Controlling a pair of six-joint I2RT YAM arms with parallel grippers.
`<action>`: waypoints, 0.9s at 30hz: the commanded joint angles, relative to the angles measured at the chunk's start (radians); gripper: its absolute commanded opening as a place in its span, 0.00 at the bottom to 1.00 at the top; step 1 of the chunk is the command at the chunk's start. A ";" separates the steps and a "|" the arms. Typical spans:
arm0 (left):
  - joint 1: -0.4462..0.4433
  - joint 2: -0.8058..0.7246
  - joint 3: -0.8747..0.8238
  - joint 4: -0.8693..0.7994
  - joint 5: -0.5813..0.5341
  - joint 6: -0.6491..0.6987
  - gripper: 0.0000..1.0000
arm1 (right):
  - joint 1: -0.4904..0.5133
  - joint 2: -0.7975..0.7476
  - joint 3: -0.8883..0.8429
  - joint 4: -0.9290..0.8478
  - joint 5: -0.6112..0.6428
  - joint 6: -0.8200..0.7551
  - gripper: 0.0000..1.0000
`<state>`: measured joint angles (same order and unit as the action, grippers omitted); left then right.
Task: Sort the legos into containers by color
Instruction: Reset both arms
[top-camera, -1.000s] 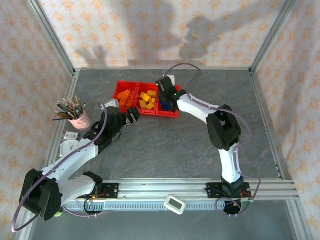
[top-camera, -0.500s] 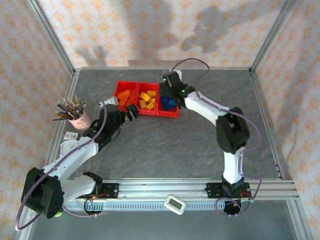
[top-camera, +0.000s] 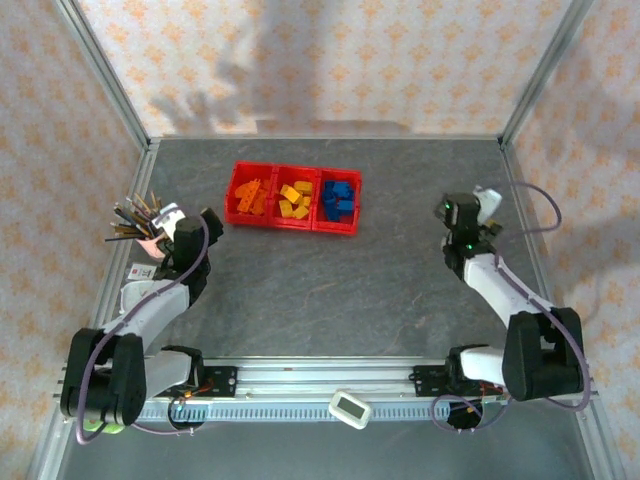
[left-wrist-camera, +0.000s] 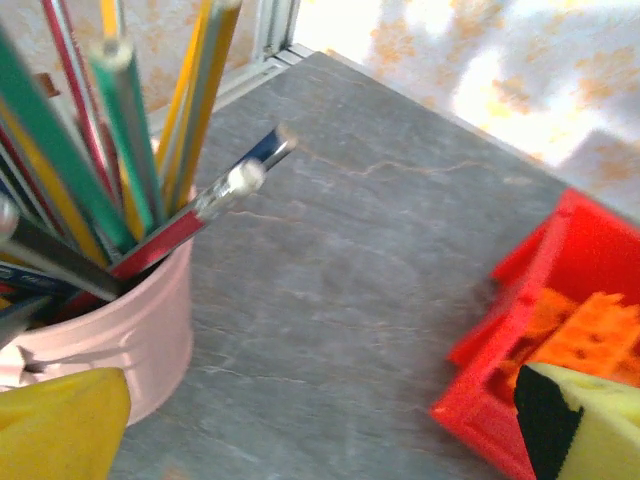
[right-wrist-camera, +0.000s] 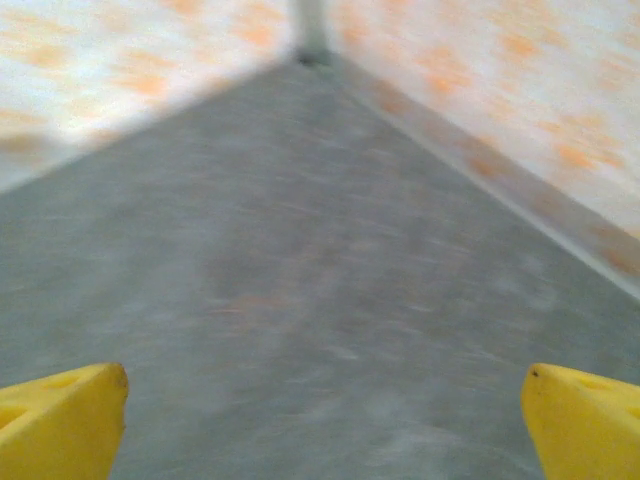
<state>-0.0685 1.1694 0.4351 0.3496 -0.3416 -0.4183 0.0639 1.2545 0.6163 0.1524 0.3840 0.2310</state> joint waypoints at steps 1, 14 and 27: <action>0.025 0.054 -0.011 0.232 -0.030 0.150 0.99 | -0.072 0.017 -0.102 0.273 -0.002 -0.043 1.00; 0.051 0.361 -0.215 0.964 0.238 0.405 1.00 | -0.079 0.217 -0.362 0.991 -0.498 -0.256 1.00; 0.068 0.367 -0.221 0.973 0.265 0.395 1.00 | -0.032 0.266 -0.383 1.075 -0.399 -0.276 1.00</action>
<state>-0.0063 1.5314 0.2070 1.2594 -0.0971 -0.0269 0.0265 1.5265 0.2184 1.1736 -0.0414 -0.0212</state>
